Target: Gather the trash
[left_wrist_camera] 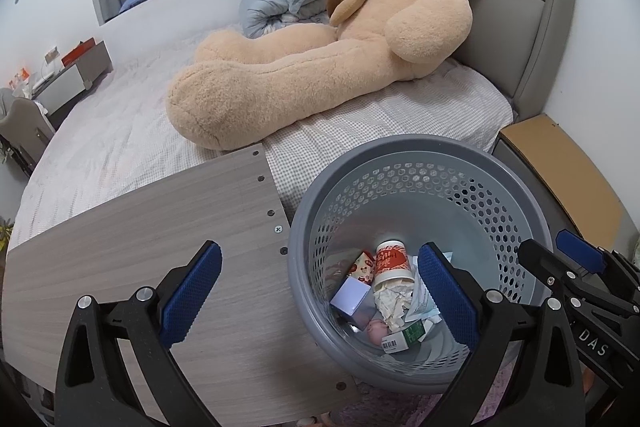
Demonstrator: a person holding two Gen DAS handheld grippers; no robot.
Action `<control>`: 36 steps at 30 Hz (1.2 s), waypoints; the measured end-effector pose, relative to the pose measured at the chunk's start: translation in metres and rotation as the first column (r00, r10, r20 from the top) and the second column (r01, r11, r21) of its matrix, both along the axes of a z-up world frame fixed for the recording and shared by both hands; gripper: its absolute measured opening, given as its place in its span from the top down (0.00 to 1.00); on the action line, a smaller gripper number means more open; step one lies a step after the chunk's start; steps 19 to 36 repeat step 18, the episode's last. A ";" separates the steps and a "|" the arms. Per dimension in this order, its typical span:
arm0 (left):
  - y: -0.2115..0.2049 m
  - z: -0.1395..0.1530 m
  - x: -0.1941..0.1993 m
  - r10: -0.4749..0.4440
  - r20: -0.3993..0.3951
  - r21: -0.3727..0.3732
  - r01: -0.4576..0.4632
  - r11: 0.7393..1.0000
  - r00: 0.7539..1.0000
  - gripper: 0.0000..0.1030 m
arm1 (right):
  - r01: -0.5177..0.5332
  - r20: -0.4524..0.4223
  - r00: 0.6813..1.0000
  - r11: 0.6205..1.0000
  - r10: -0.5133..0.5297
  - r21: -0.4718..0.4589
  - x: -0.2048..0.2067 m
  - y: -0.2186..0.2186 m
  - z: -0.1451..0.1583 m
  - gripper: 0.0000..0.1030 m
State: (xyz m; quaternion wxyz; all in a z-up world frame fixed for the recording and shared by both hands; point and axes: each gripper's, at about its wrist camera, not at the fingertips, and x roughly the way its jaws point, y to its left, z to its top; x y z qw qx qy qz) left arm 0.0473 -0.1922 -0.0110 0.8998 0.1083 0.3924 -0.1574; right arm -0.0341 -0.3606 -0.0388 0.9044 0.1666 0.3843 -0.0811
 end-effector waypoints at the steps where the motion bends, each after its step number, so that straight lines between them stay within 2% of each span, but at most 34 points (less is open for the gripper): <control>1: 0.000 0.000 0.000 0.001 0.002 0.001 -0.001 1.000 1.000 0.06 | 0.000 0.000 1.000 1.000 0.000 0.000 0.000 0.000 0.000 0.38; 36: 0.002 0.001 0.001 0.006 -0.001 0.000 -0.006 1.000 1.000 0.06 | -0.006 0.001 1.000 1.000 0.006 0.001 0.000 0.004 0.002 0.38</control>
